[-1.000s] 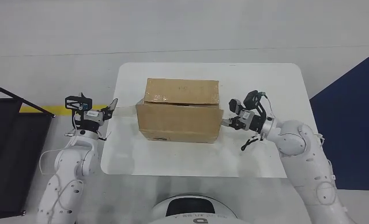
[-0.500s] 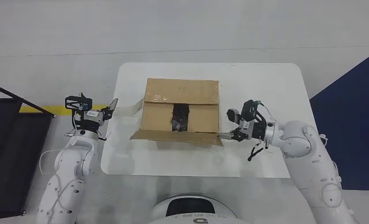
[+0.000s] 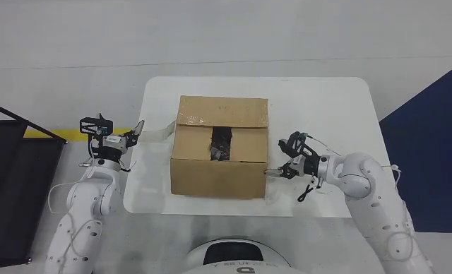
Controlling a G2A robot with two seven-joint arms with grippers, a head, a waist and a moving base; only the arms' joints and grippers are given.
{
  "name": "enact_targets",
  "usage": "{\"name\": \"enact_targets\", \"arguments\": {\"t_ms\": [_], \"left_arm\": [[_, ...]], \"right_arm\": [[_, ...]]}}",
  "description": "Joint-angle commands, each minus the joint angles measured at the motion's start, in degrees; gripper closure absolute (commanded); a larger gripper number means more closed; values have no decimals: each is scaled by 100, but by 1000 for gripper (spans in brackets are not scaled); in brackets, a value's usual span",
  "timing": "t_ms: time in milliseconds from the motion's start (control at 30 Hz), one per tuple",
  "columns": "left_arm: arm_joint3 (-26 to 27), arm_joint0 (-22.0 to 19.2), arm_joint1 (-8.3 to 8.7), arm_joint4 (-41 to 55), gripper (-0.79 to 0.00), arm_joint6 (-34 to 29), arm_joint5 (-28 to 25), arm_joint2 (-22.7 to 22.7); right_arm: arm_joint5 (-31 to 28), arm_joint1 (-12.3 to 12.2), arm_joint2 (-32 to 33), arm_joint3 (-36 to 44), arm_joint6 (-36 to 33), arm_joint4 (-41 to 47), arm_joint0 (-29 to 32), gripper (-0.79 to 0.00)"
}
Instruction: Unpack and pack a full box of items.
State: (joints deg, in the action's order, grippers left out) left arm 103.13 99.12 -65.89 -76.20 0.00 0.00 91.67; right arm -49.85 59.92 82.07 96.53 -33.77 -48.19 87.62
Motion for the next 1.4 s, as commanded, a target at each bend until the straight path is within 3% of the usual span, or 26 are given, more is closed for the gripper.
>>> {"name": "enact_targets", "arguments": {"t_ms": [0,367,467,567,733,967,1367], "left_arm": [[0,0,0,0,-785,0,0,0],[0,0,0,0,-785,0,0,0],[0,0,0,0,-785,0,0,0],[0,0,0,0,-785,0,0,0],[0,0,0,0,-785,0,0,0],[0,0,0,0,-785,0,0,0],[0,0,0,0,-785,0,0,0]], "right_arm": [[-5,-17,120,48,203,129,84,-785],[-12,-29,194,61,273,190,132,-785],[80,-2,126,16,665,494,65,-785],[206,29,37,59,1130,234,-100,-785],[670,120,-401,-22,1836,-560,-374,-785],[1400,262,-1138,-601,1926,-1265,-1058,-785],[3118,388,-1469,-631,2506,-2560,-1350,-785]]}}
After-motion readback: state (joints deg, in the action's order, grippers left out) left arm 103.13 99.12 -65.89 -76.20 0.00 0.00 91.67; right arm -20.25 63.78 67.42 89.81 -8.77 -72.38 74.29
